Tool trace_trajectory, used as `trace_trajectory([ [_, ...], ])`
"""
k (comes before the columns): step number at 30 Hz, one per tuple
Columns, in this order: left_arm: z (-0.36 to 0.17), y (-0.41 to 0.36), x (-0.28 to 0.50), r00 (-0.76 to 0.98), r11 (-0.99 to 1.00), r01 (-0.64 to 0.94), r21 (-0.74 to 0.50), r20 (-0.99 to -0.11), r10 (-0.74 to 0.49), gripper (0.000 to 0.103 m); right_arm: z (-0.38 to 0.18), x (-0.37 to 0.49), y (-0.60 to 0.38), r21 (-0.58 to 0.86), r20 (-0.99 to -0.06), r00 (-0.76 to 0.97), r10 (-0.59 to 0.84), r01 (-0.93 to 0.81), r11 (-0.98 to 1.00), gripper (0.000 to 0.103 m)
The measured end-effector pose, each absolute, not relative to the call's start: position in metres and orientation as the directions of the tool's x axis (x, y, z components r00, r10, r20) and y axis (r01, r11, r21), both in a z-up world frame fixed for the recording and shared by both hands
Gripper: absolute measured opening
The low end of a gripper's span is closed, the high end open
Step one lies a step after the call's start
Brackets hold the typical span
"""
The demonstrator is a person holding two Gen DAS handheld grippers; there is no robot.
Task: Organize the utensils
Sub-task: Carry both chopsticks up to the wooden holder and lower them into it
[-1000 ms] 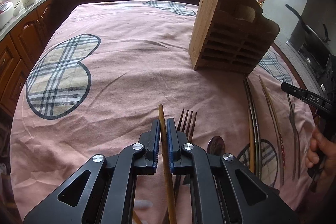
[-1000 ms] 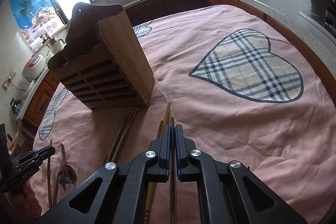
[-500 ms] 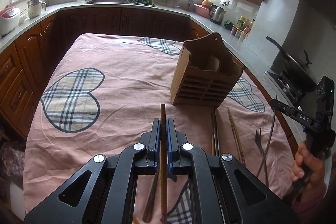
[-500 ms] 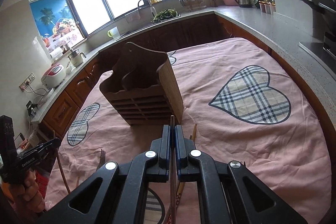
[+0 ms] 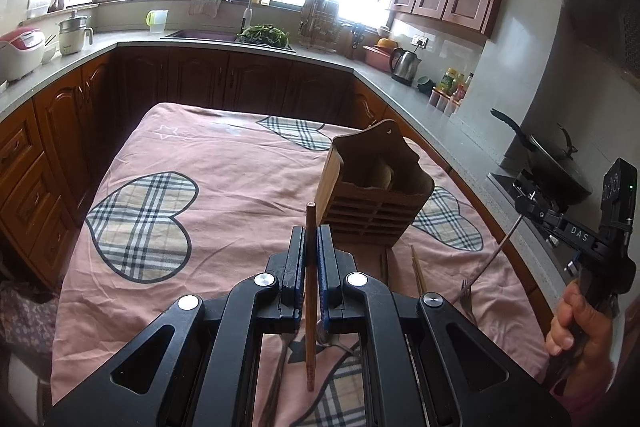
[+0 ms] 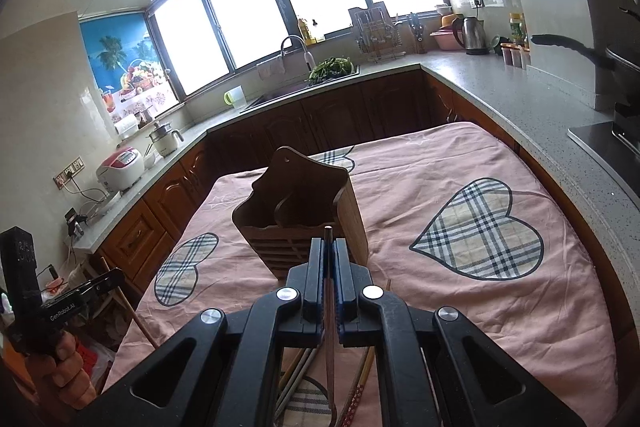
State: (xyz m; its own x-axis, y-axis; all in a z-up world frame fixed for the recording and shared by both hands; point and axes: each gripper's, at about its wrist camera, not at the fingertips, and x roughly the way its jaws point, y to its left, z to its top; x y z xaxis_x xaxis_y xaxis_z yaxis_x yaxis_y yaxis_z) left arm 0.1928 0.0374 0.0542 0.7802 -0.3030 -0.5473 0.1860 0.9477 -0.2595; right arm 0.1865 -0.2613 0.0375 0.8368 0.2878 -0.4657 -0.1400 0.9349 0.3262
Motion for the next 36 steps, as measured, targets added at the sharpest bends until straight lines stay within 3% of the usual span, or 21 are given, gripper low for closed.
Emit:
trace_trajectory([
  [24, 0.146, 0.008, 0.287, 0.915, 0.930, 0.201, -0.307, -0.281, -0.290, 0.005, 0.129, 0.252, -0.270, 0.350, -0.204, 0.951, 0.231, -0.149, 0.925, 0.004],
  [30, 0.129, 0.006, 0.326, 0.936, 0.915, 0.144, -0.377, -0.248, -0.250, 0.005, 0.120, 0.291, -0.266, 0.345, -0.215, 0.953, 0.213, -0.130, 0.929, 0.004],
  [36, 0.094, -0.007, 0.360, 0.933, 0.913, 0.092, -0.397, -0.287, -0.219, 0.005, 0.082, 0.319, -0.258, 0.348, -0.265, 0.942, 0.206, -0.106, 0.931, 0.004],
])
